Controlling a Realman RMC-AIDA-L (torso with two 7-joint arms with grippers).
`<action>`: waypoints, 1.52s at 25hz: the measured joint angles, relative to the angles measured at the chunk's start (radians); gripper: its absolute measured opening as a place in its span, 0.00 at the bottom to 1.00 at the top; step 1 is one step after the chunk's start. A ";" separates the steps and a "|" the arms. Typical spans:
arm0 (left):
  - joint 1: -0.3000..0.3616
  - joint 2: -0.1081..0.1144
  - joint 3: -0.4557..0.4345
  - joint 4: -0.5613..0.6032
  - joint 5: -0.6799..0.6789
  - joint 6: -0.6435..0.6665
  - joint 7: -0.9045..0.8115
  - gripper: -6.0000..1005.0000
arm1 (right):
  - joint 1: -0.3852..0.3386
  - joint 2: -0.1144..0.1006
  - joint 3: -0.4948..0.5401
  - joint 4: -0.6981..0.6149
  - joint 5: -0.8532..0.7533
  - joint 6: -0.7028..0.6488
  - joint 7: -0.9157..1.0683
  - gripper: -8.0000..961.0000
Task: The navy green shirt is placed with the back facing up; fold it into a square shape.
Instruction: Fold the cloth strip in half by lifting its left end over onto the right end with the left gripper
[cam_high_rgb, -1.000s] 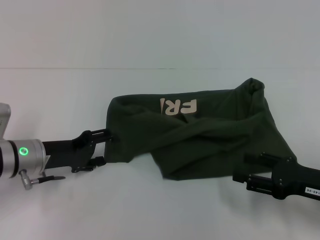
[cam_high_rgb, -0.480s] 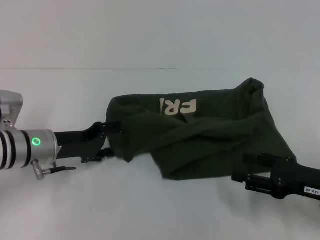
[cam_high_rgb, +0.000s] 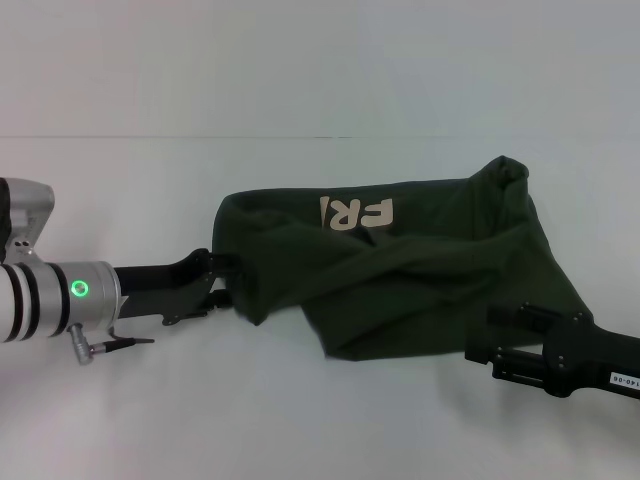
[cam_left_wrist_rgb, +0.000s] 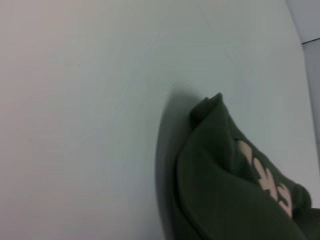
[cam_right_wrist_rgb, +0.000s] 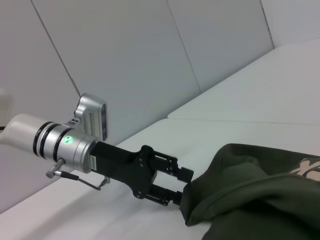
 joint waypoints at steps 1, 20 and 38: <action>-0.003 0.000 -0.001 0.001 0.015 -0.004 -0.007 0.74 | 0.000 0.000 0.000 0.000 0.000 -0.001 0.000 0.81; -0.002 0.003 -0.003 0.032 0.032 -0.006 0.012 0.48 | 0.004 -0.002 0.002 0.000 0.000 -0.004 0.000 0.81; -0.007 0.003 0.000 0.045 0.061 -0.008 0.036 0.74 | 0.004 -0.002 0.002 0.000 0.000 -0.002 -0.001 0.81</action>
